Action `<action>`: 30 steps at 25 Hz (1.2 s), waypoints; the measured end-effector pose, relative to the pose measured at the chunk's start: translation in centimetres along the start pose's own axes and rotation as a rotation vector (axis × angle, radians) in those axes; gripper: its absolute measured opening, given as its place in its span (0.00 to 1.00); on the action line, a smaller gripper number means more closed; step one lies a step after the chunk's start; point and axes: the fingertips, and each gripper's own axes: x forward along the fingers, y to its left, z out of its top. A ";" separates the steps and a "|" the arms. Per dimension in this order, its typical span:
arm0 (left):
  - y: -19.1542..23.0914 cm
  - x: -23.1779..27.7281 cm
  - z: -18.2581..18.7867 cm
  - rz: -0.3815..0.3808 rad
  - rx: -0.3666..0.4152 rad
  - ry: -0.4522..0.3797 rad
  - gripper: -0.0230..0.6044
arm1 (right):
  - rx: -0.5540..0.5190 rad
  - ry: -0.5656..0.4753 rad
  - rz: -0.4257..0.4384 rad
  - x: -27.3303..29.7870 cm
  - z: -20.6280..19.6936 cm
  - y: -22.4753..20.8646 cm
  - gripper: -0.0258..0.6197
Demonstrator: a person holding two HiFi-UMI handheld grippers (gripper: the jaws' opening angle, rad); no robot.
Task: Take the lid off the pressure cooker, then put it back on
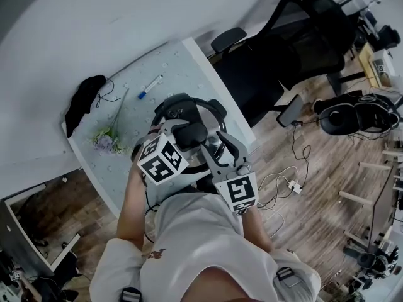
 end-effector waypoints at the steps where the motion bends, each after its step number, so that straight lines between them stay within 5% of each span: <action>1: 0.0 0.0 0.0 0.012 -0.014 0.001 0.48 | 0.000 0.000 0.001 0.0 0.0 0.0 0.34; 30: 0.7 -0.1 -0.3 0.230 -0.238 -0.007 0.48 | 0.019 -0.006 -0.044 -1.7 -1.1 -0.7 0.34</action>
